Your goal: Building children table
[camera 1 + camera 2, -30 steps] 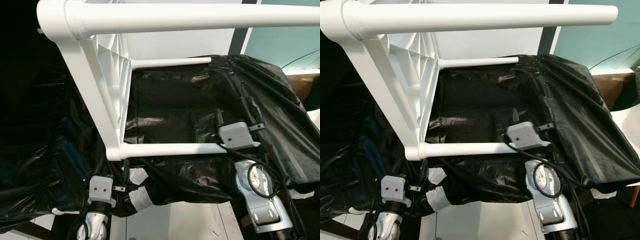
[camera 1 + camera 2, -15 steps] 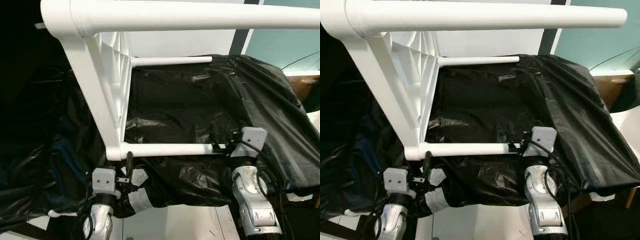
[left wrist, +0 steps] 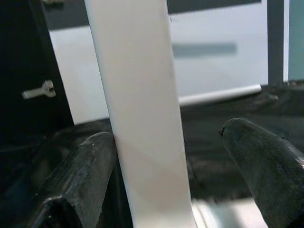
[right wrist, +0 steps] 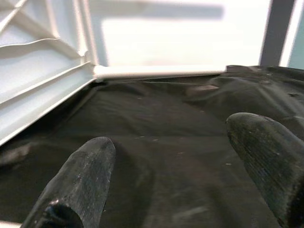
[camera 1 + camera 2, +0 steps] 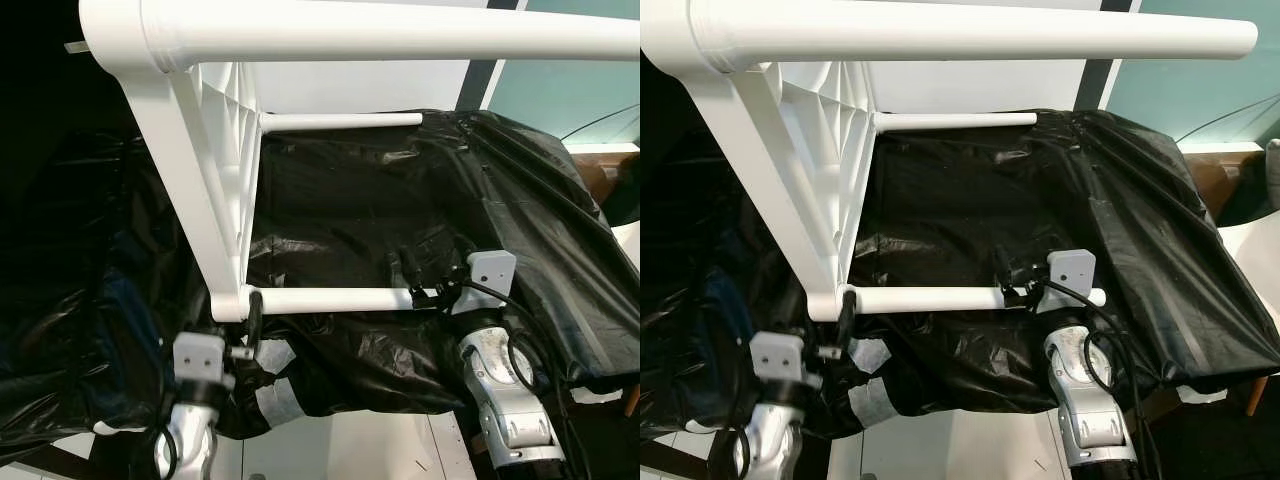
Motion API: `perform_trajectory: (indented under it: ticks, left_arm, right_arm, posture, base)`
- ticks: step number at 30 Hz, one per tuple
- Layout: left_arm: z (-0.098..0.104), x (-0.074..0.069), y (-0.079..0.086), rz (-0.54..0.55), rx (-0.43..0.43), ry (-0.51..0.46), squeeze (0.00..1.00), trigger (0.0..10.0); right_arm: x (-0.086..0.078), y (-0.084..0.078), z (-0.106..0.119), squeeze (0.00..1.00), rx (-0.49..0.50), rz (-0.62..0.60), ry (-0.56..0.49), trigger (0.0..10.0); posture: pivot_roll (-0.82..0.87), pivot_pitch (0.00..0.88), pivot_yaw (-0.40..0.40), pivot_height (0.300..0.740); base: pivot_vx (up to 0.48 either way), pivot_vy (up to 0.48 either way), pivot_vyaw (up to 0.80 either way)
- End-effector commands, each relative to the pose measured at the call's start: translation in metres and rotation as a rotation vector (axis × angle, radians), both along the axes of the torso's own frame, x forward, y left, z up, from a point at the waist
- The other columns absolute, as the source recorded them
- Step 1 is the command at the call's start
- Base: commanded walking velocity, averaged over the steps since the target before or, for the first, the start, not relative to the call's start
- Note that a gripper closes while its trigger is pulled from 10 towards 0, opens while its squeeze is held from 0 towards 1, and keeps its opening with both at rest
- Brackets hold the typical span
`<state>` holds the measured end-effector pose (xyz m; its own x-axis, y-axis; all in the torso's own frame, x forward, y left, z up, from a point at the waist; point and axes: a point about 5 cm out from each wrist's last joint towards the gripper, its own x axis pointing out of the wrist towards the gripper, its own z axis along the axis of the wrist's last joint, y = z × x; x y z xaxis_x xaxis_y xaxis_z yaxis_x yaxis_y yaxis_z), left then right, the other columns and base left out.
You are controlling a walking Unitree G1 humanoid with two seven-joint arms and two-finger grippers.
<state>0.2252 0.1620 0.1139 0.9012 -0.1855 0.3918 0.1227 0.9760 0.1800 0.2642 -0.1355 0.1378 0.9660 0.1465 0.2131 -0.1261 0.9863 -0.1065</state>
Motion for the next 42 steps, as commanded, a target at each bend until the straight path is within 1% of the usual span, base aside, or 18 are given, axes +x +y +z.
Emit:
perform_trajectory:
  ticks: [1,5,6,7,8,9,10,15,18,24,28,35,36,37,38,39,41,42]
  left_arm:
    - [0.000,0.001,0.001,0.045,-0.017,0.007,0.00,10.0]
    - [0.001,0.003,-0.003,0.037,-0.028,0.013,0.00,10.0]
    - [-0.002,0.002,-0.003,0.042,-0.035,0.030,0.00,10.0]
    - [-0.002,0.002,-0.003,0.042,-0.035,0.030,0.00,10.0]
    - [-0.005,0.001,-0.002,0.052,-0.046,0.050,0.00,10.0]
    - [-0.005,0.001,-0.002,0.052,-0.046,0.050,0.00,10.0]
    - [-0.010,0.000,-0.001,0.062,-0.054,0.081,0.00,10.0]
    - [-0.013,0.003,0.000,0.060,-0.051,0.096,0.00,10.0]
    - [-0.009,0.006,0.000,0.056,-0.049,0.090,0.00,10.0]
    - [-0.011,0.008,-0.008,0.043,-0.046,0.091,0.00,10.0]
    - [-0.005,0.013,-0.016,0.007,-0.043,0.078,0.00,10.0]
    - [-0.001,0.020,-0.012,0.017,-0.032,0.069,0.00,10.0]
    - [0.000,0.021,-0.012,0.021,-0.028,0.069,0.00,10.0]
    - [0.000,0.021,-0.012,0.028,-0.028,0.068,0.00,10.0]
    - [0.001,0.021,-0.011,0.033,-0.027,0.068,0.00,10.0]
    - [0.001,0.021,-0.011,0.033,-0.027,0.068,0.00,10.0]
    - [0.003,0.021,-0.011,0.040,-0.023,0.064,0.00,10.0]
    - [0.004,0.020,-0.011,0.042,-0.021,0.061,0.00,10.0]
  right_arm:
    - [-0.001,-0.001,-0.002,0.00,-0.009,-0.008,0.003,10.0]
    - [-0.005,-0.002,-0.010,0.00,0.060,-0.024,0.047,10.0]
    - [-0.007,-0.001,-0.011,0.00,0.105,-0.020,0.058,10.0]
    - [-0.007,-0.001,-0.011,0.00,0.105,-0.020,0.058,10.0]
    - [-0.009,-0.001,-0.011,0.00,0.143,-0.019,0.065,10.0]
    - [-0.009,-0.001,-0.011,0.00,0.143,-0.019,0.065,10.0]
    - [-0.012,-0.003,-0.009,0.00,0.174,-0.013,0.059,10.0]
    - [-0.016,-0.006,-0.007,0.00,0.165,-0.016,0.049,10.0]
    - [-0.016,-0.005,-0.003,0.00,0.148,-0.009,0.038,10.0]
    - [-0.014,-0.010,-0.006,0.00,0.118,-0.018,0.032,10.0]
    - [-0.009,-0.012,0.001,0.00,0.113,-0.041,-0.005,10.0]
    - [-0.007,-0.009,0.004,0.00,0.123,-0.045,-0.023,10.0]
    - [-0.007,-0.010,0.005,0.00,0.112,-0.049,-0.028,10.0]
    - [-0.007,-0.010,0.006,0.00,0.055,-0.062,-0.038,10.0]
    - [-0.006,-0.009,0.009,0.00,-0.068,-0.084,-0.064,10.0]
    - [-0.006,-0.009,0.009,0.00,-0.068,-0.084,-0.064,10.0]
    - [-0.003,-0.006,0.017,0.00,-0.267,-0.120,-0.129,10.0]
    - [-0.001,-0.004,0.023,0.00,-0.331,-0.135,-0.166,10.0]
  posture:
    - [0.12,0.000,-0.021,0.740]
    - [0.11,0.000,-0.012,0.740]
    - [0.10,0.000,-0.001,0.740]
    - [0.10,0.000,-0.001,0.740]
    - [0.09,0.000,0.007,0.740]
    - [0.09,0.000,0.007,0.740]
    - [0.08,0.000,0.012,0.740]
    - [0.06,0.000,0.015,0.740]
    - [0.05,0.000,0.009,0.740]
    - [0.04,0.000,0.020,0.740]
    - [0.04,0.000,0.036,0.740]
    - [0.04,0.000,0.022,0.740]
    - [0.06,0.000,0.013,0.740]
    - [0.07,0.000,0.009,0.740]
    - [0.07,0.000,0.007,0.740]
    - [0.07,0.000,0.007,0.740]
    - [0.08,0.000,0.002,0.740]
    - [0.08,0.000,0.001,0.740]
  base:
    - [0.000,0.000,0.00]
    - [0.000,0.000,0.00]
    - [0.000,0.000,0.00]
    - [0.000,0.000,0.00]
    - [0.000,0.000,0.00]
    - [0.000,0.000,0.00]
    - [0.000,0.000,0.00]
    - [0.000,0.000,0.00]
    - [0.000,0.000,0.00]
    - [0.000,0.000,0.00]
    - [0.000,0.000,0.00]
    - [0.000,0.000,0.00]
    - [0.000,0.000,0.00]
    - [0.000,0.000,0.00]
    - [0.000,0.000,0.00]
    - [0.000,0.000,0.00]
    - [0.000,0.000,0.00]
    - [0.000,0.000,0.00]
